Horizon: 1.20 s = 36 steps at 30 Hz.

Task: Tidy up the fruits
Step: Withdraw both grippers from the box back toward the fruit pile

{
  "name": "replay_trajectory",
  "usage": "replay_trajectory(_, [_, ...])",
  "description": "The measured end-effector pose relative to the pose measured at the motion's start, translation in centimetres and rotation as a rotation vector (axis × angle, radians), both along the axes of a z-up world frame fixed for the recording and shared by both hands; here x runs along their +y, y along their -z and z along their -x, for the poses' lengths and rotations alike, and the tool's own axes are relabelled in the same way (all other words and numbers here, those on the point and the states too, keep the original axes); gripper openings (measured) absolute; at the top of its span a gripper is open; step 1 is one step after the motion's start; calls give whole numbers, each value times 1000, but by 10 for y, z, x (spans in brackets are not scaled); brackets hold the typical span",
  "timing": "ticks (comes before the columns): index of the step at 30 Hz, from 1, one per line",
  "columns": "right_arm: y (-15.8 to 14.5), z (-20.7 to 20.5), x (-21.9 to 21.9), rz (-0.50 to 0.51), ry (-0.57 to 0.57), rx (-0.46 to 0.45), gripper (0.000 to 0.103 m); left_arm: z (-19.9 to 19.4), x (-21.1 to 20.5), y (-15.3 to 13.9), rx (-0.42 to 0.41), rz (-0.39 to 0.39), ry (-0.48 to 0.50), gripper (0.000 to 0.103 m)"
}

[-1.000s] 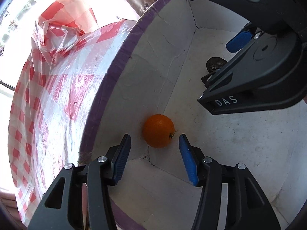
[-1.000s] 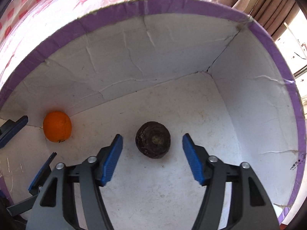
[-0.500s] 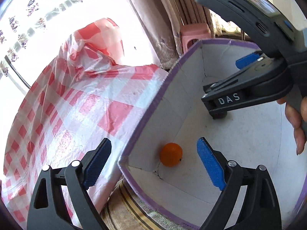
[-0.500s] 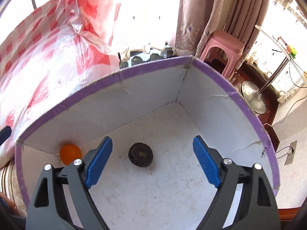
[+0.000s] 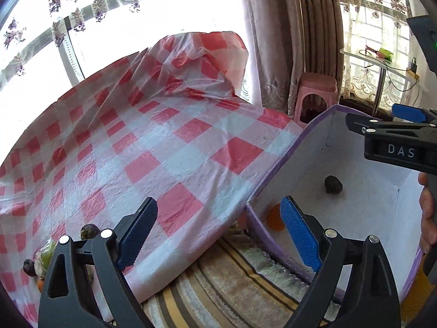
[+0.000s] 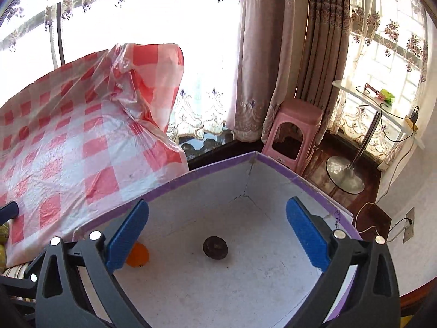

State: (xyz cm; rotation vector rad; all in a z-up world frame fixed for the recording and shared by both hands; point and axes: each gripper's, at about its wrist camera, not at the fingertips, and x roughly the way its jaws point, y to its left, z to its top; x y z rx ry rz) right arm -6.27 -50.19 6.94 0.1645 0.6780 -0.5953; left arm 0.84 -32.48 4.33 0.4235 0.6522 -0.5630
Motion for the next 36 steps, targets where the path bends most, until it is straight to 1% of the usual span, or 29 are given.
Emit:
replay_trajectory(4, [-16,2,32,39,-36,-70,101,-5,41,-11,-38,33,-112,89])
replay_trajectory(5, [-19,1,40,27,-55,-84,101,-6,52,-12,-39,38,-137,89])
replay_trajectory(7, [-22,0,54,-28,-111,-112,101,-8,74,-16,-40,60,-161,89])
replay_trajectory(10, [-22,-9,77,-91,-183,-137,101,-13,115,-21,-18,120,-225,89])
replay_trajectory(12, [-19,-15,96,-140,-253,-145,101,-16,140,-25,-26,141,-279,90])
replay_trajectory(15, [-9,-27,130,-181,-351,-112,101,-14,178,-30,-32,204,-292,92])
replay_trajectory(19, [8,-38,177,-202,-464,-64,101,-14,229,-27,-1,270,-360,92])
replay_trajectory(21, [14,-42,197,-214,-505,-44,101,-14,251,-27,3,288,-403,92])
replay_trajectory(26, [19,-52,234,-220,-584,-7,101,-17,294,-25,-7,298,-473,92])
replay_trajectory(28, [20,-56,244,-204,-610,3,101,-21,310,-22,1,300,-510,91])
replay_trajectory(31, [27,-65,262,-181,-667,67,101,-28,334,-18,28,333,-561,90])
replay_trajectory(34, [32,-73,282,-152,-727,115,101,-34,348,-16,32,332,-590,89])
replay_trajectory(36, [35,-78,297,-135,-769,145,101,-38,356,-13,38,329,-607,84])
